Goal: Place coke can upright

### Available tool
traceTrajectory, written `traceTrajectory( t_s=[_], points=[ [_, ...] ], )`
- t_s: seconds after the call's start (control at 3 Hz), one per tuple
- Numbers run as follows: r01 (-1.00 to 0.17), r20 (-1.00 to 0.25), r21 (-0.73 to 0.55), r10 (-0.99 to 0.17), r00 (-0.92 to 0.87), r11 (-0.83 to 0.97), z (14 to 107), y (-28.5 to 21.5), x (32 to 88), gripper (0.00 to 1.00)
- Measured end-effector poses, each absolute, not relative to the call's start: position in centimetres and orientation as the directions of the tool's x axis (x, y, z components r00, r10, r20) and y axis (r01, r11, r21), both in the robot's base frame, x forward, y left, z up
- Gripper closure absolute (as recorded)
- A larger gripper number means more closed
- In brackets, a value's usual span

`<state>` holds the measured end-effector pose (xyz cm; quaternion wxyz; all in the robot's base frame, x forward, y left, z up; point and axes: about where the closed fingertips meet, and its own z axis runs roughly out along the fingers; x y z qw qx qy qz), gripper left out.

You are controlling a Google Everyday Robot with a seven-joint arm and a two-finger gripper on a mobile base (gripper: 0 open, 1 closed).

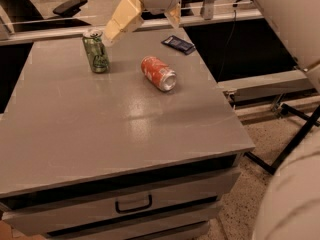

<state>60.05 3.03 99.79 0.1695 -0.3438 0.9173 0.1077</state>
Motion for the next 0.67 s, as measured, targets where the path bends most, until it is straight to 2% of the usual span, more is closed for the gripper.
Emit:
traceTrajectory(
  t_s=[0.33, 0.67],
  points=[
    [-0.661, -0.396, 0.092, -0.581, -0.711, 0.745, 99.1, 2.6, 61.4, 0.0],
    [-0.626, -0.398, 0.081, -0.551, -0.734, 0.776, 96.8, 1.0, 65.0, 0.0]
  ],
)
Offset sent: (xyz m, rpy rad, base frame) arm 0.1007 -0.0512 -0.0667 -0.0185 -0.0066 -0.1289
